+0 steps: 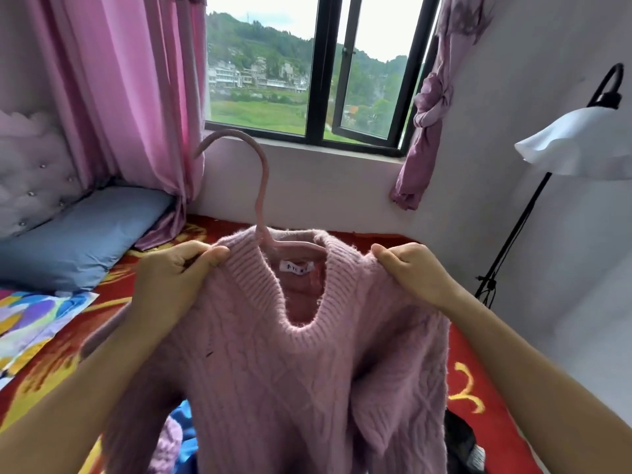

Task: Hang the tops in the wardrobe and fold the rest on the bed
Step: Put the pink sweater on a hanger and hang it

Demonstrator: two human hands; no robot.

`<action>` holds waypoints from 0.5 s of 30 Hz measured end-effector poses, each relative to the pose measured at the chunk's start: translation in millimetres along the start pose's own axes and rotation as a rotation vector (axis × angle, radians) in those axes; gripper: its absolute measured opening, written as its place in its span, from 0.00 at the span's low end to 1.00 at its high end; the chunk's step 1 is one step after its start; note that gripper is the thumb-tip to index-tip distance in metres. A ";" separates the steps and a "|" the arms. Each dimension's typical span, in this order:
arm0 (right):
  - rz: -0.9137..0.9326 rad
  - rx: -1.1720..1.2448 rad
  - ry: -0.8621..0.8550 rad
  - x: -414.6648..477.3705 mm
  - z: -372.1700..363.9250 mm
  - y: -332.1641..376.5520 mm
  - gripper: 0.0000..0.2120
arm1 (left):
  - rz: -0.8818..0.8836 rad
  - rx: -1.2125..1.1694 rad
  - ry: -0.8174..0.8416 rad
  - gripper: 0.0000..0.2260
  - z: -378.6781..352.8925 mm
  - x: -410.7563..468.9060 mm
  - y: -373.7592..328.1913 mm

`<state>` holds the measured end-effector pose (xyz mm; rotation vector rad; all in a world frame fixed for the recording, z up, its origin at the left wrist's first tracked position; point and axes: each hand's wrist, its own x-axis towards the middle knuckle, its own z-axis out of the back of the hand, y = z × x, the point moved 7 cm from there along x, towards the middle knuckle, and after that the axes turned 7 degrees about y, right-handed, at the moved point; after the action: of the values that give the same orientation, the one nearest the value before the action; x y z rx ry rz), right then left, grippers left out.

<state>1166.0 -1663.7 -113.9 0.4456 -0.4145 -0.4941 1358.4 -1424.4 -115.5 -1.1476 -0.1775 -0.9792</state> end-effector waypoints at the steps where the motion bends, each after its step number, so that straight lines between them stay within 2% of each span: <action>1: -0.011 0.043 -0.029 -0.8 4.1 -4.4 0.30 | -0.014 0.002 0.032 0.13 3.9 2.0 4.4; 3: -0.047 0.139 -0.051 -2.0 13.5 -15.3 0.28 | 0.039 0.003 0.083 0.22 17.2 1.3 25.8; 5: -0.106 0.191 -0.046 -3.2 20.4 -27.6 0.27 | 0.078 0.004 0.118 0.24 27.9 -3.3 47.6; 10: -0.187 0.216 0.030 7.4 12.8 -33.3 0.27 | 0.094 0.038 0.185 0.13 27.7 0.5 55.9; 12: -0.160 0.211 0.092 11.1 7.8 -25.5 0.32 | 0.087 0.048 0.216 0.15 26.4 1.5 50.3; 14: -0.131 0.165 0.151 14.6 3.7 -23.3 0.42 | 0.110 0.050 0.153 0.18 37.1 1.7 51.4; 15: -0.124 0.148 0.172 15.3 1.5 -21.3 0.43 | 0.131 0.057 0.107 0.17 44.7 1.1 52.8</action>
<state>1170.0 -1689.2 -119.2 0.6545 -0.2588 -0.5426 1412.9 -1384.7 -131.0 -1.0389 -0.0435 -0.9115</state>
